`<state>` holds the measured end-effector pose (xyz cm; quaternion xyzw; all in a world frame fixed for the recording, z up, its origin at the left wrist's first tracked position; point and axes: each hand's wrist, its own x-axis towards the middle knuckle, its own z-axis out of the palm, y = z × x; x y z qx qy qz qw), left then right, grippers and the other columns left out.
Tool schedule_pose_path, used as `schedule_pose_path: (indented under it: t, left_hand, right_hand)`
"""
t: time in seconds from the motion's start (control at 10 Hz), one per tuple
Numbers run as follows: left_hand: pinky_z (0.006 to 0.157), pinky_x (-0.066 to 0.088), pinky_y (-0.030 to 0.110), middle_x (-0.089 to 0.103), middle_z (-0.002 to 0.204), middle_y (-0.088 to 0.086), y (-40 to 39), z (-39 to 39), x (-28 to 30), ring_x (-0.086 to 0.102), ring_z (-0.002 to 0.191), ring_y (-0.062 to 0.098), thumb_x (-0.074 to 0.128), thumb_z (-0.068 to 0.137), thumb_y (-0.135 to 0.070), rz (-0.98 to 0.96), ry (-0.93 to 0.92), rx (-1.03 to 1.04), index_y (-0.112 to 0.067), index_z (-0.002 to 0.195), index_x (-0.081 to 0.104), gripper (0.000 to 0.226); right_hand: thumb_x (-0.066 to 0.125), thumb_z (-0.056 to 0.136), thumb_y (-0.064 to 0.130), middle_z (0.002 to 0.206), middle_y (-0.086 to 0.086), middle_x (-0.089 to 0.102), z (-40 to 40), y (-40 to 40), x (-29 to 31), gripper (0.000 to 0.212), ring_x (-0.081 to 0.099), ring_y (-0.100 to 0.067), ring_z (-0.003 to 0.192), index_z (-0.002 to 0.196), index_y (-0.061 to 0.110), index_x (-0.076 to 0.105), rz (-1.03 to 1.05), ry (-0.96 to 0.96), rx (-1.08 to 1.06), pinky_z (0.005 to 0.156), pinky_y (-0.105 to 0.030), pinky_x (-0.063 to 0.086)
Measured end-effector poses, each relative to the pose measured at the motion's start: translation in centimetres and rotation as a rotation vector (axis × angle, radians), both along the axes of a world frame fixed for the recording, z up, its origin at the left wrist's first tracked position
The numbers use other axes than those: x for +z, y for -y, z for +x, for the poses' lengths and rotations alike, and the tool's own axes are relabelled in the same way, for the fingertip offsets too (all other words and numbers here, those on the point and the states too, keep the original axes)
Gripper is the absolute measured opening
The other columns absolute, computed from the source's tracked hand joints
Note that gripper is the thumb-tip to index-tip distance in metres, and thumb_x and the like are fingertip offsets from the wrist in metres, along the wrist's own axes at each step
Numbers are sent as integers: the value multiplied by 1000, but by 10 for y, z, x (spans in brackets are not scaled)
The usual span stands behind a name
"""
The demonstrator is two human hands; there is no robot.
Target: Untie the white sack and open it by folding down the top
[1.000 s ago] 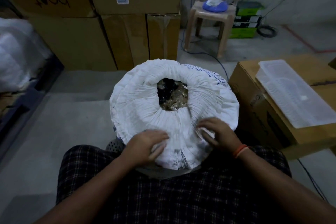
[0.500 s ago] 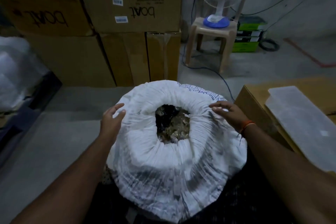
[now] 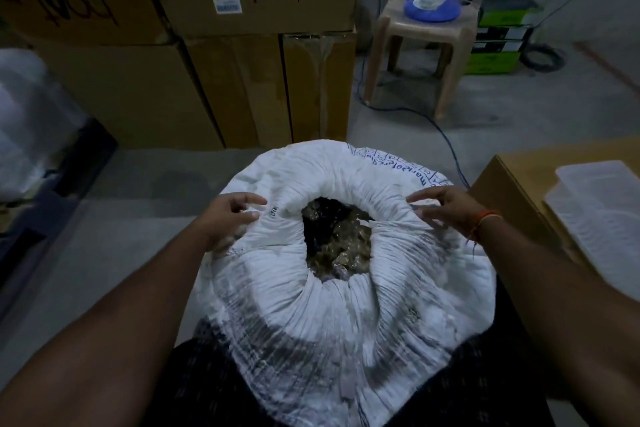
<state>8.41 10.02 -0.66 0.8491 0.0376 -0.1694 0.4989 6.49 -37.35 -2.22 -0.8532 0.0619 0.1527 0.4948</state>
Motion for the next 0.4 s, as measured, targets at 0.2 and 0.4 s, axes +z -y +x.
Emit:
schedule_pose_path:
  t: [0.2,0.4]
  left_hand:
    - [100,57,42,76,128,10,-2,22,-16,71,112,38,66,102,-5,488,327,232,-26,119,85,34]
    - [119,41,42,54,157,21,4,28,-24,55,141,43,66,98,-3,611,222,94,-21,138,76,45]
  right_hand:
    - [71,87,7,112,-16,79,2,11,-6,33,74,-33,104,117,21,79,-456,135,-259,94,-34,55]
    - [77,87,15,126,-10,75,-6,2,-4,33,70,-28,116,121,17,77,-402,169,-209,97,-26,49]
